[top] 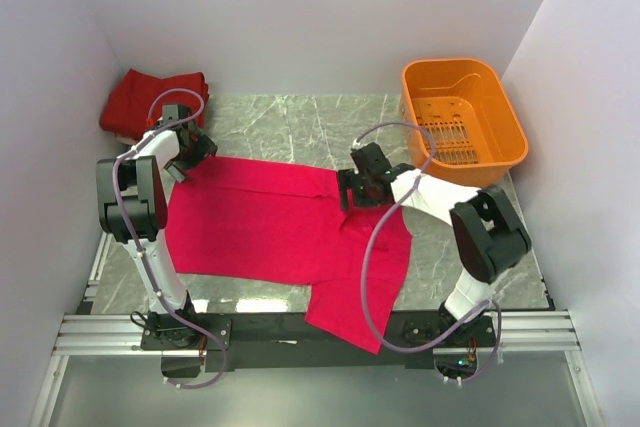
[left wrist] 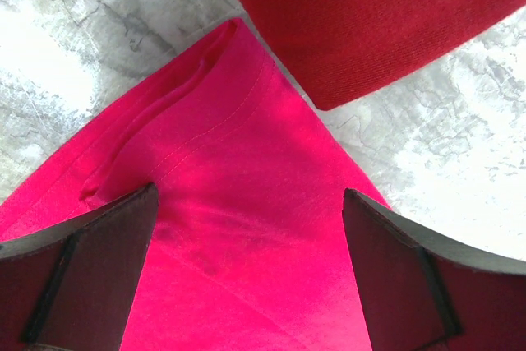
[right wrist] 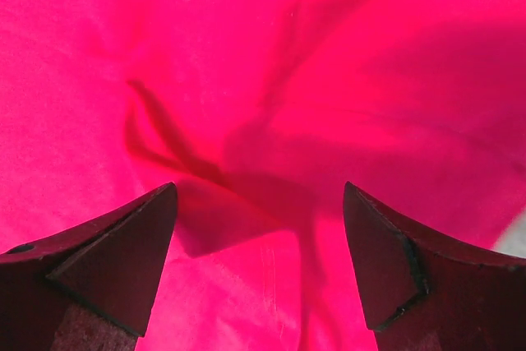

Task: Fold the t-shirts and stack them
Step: Fold the tshirt

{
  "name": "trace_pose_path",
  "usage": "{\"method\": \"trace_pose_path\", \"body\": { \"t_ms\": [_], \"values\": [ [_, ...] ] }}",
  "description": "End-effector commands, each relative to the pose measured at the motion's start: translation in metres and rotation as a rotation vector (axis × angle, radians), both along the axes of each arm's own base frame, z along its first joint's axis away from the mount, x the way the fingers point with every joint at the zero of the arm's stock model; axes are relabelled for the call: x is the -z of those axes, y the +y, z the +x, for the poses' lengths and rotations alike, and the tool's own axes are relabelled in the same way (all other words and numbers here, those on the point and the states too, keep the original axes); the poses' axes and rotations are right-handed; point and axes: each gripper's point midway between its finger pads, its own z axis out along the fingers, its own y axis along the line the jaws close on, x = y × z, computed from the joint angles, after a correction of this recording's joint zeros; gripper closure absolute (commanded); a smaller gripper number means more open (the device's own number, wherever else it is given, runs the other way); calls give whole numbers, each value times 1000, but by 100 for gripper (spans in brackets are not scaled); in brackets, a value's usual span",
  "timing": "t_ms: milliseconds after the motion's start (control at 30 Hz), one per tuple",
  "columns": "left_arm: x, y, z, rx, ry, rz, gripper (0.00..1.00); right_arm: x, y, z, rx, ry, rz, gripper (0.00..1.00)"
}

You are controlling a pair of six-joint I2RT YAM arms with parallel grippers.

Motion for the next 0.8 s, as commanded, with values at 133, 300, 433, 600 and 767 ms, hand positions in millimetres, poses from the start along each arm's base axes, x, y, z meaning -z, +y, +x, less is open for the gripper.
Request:
{"method": "trace_pose_path", "body": {
  "t_ms": [133, 300, 433, 600, 767],
  "values": [
    [-19, 6, 2, -2, -44, 27, 1, 3, 30, -26, -104, 76, 134, 13],
    [-18, 6, 2, 1, -42, 25, 1, -15, 61, -66, -258, 110, 278, 13],
    [-22, 7, 1, -2, -47, 35, 1, -21, 79, -91, -345, 133, 291, 13],
    [-24, 8, 0, -1, -49, 38, 0, -29, 65, -76, -246, 72, 211, 13],
    [-28, 10, 1, -7, -53, 48, 0, -38, 29, -35, -57, 22, 174, 12]
  ]
}}
